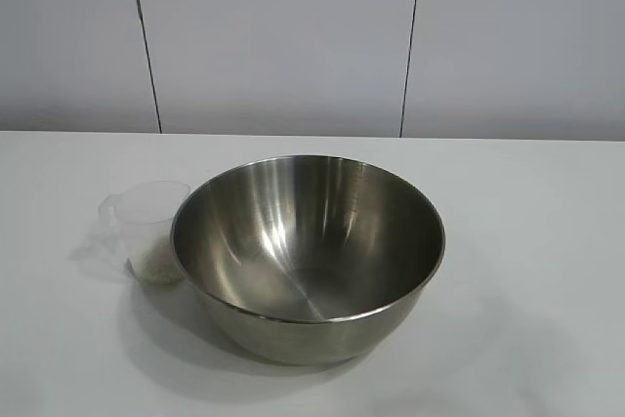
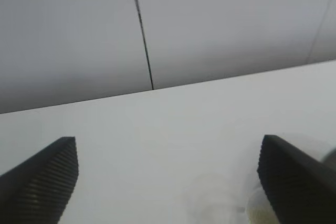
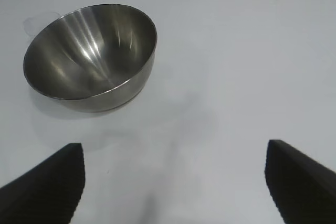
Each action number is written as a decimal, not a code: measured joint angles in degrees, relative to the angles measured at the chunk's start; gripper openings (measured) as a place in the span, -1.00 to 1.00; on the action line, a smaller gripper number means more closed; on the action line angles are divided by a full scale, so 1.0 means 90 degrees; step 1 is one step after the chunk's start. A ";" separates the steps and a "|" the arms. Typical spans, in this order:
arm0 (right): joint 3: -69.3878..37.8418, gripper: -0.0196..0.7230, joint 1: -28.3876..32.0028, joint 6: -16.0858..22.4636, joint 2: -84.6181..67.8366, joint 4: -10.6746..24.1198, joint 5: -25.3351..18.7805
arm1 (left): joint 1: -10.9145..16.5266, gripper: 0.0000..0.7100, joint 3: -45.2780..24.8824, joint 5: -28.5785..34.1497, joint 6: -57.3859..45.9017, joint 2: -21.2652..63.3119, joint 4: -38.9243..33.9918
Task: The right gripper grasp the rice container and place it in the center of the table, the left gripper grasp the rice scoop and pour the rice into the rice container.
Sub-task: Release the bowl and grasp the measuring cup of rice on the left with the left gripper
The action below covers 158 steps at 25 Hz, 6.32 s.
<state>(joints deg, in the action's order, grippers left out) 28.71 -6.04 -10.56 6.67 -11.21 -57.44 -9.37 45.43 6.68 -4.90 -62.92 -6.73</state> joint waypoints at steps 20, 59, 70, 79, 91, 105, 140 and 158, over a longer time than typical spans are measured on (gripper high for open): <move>0.0000 0.77 0.0000 0.0006 0.0000 -0.0013 0.0000 | -0.0005 0.87 -0.1065 -0.1688 0.1064 0.0000 0.0197; 0.0000 0.77 -0.0005 -0.0006 -0.0348 0.0543 0.0451 | -0.0012 0.87 -0.3725 -0.7974 0.0413 -0.3222 -0.0489; 0.0000 0.77 -0.0005 -0.0012 -0.0855 0.0508 0.0492 | -0.0012 0.87 -0.3725 -0.8052 0.0704 -0.3712 -0.0513; 0.0000 0.77 -0.0005 -0.0012 -0.0855 0.0508 0.0497 | -0.0012 0.87 -0.3403 -0.8052 0.0906 -0.5060 -0.0513; 0.0000 0.77 -0.0005 -0.0012 -0.0855 0.0481 0.0513 | -0.0012 0.87 -0.2957 -0.8072 0.0921 -0.5704 -0.0487; 0.0000 0.77 -0.0005 0.0028 -0.0855 0.0481 0.0513 | -0.0012 0.87 -0.2325 -0.8077 0.0926 -0.6116 -0.0481; 0.0000 0.77 -0.0005 0.0046 -0.0855 0.0481 0.0513 | -0.0012 0.87 -0.2122 -0.8077 0.0920 -0.6446 -0.0488; 0.0000 0.77 -0.0005 0.0052 -0.0855 0.0481 0.0520 | -0.0012 0.87 -0.1884 -0.8078 0.0901 -0.6879 -0.0301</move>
<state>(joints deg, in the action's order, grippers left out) 28.71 -6.09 -10.10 -1.02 -6.87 -52.76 -9.47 28.48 -66.02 3.21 -124.83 -9.44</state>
